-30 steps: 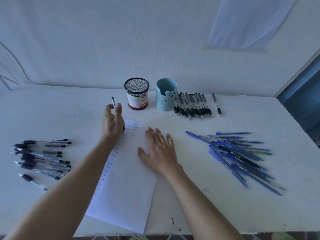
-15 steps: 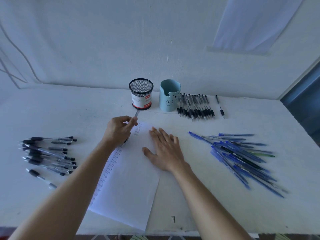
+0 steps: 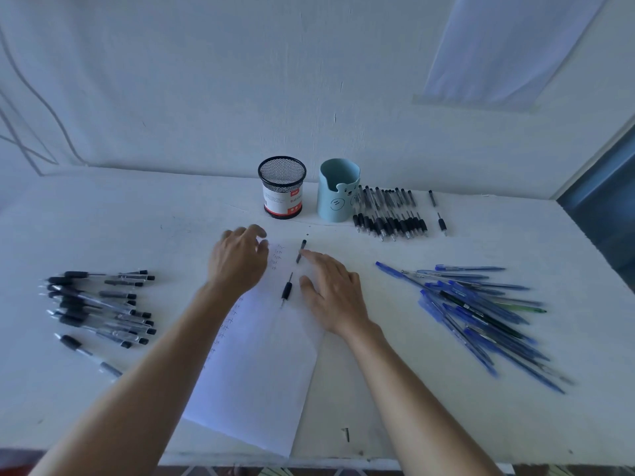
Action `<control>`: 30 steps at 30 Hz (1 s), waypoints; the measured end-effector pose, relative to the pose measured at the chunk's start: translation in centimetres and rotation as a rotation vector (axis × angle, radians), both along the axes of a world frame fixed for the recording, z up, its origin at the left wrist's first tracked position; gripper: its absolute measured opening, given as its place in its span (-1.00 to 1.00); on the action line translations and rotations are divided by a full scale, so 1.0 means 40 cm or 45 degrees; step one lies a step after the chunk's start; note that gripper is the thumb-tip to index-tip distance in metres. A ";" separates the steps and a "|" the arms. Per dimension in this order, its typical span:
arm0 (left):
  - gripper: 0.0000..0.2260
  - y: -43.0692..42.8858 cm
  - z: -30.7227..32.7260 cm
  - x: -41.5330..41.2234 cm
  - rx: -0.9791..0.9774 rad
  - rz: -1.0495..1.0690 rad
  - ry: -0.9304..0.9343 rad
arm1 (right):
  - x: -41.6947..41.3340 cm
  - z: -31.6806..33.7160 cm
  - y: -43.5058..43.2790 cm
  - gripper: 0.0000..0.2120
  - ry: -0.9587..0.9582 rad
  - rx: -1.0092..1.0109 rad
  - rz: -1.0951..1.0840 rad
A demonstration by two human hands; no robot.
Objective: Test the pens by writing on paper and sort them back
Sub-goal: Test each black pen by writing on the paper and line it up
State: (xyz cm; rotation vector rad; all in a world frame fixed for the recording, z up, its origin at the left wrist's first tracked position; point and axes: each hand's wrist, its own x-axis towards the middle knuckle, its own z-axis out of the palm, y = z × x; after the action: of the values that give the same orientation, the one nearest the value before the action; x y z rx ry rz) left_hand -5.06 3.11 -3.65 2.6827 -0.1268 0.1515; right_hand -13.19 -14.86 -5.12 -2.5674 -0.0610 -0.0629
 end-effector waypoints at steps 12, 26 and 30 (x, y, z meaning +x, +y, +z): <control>-0.53 0.017 -0.058 -0.003 0.242 -0.067 0.058 | 0.050 0.032 0.064 -0.78 0.042 -0.044 -0.340; -0.52 -0.039 -0.051 0.019 0.172 0.008 0.009 | 0.106 0.077 -0.165 -0.71 -0.449 0.533 -0.756; -0.55 -0.047 -0.051 0.031 0.129 -0.009 -0.018 | 0.186 0.087 -0.255 -0.76 -0.416 0.443 -0.848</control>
State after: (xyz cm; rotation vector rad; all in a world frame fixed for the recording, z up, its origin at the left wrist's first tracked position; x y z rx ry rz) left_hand -3.82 1.21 -5.70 2.7820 -0.1516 0.1662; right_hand -5.75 -25.08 -1.63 -2.1031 0.6265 -0.6774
